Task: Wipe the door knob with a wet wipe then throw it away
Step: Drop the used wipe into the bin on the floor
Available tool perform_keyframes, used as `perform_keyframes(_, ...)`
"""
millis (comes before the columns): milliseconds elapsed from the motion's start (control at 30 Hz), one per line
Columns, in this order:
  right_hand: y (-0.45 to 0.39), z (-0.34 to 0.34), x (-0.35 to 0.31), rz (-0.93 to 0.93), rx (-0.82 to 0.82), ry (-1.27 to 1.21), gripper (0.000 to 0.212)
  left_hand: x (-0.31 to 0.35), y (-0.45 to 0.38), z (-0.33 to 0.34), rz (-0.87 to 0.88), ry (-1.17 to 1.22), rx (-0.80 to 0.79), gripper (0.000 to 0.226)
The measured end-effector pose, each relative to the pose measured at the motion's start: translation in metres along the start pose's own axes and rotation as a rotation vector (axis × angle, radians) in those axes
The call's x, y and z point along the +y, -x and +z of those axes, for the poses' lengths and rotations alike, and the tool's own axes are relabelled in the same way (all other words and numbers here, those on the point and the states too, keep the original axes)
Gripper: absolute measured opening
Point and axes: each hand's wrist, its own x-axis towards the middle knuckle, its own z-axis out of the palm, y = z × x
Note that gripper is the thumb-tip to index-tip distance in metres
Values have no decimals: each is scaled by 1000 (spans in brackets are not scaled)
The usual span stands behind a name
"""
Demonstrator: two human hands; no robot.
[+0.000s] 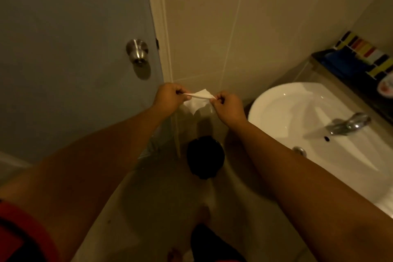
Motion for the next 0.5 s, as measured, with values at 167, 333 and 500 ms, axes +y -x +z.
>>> perform_keyframes(167, -9, 13, 46, 92, 23, 23, 33, -18, -24, 44, -1, -150, -141, 22)
perform_keyframes(333, -29, 41, 94, 221, -53, -35, 20, -49, -49, 91, -98, -142, -248, 23)
perform_keyframes(500, -50, 85, 153, 430, -65, -135, 14, -101, -72, 143, -231, -103, -305, 17)
